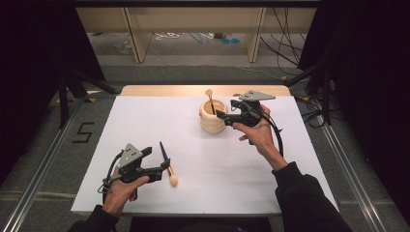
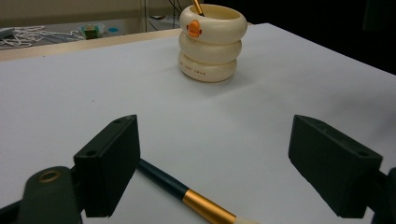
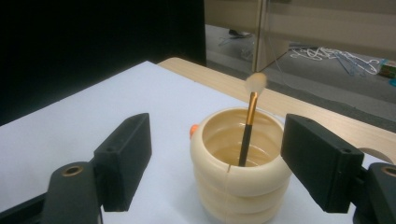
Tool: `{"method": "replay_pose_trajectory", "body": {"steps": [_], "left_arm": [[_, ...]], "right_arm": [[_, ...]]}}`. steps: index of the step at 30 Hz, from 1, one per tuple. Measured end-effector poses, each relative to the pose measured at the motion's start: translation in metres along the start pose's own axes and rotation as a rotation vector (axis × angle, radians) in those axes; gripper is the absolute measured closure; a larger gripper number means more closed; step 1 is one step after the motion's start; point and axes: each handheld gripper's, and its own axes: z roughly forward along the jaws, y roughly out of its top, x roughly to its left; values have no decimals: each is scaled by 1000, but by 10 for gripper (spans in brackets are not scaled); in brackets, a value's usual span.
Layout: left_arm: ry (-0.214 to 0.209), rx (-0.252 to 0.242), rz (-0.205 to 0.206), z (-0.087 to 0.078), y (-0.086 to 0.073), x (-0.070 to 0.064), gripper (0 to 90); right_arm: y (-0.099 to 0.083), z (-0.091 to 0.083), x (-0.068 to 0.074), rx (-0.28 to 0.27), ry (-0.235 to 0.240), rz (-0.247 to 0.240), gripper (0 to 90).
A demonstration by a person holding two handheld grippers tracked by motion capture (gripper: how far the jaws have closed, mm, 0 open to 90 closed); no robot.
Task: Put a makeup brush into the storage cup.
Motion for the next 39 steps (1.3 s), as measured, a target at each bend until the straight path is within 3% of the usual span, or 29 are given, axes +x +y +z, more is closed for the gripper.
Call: {"method": "replay_pose_trajectory", "body": {"steps": [24, 39], "left_arm": [[0, 1, 16, -1, 1, 2, 167], [-4, -6, 11, -1, 1, 2, 166]], "right_arm": [[-27, -28, 15, -12, -17, 15, 219], [-45, -44, 25, -30, 6, 26, 158]]}}
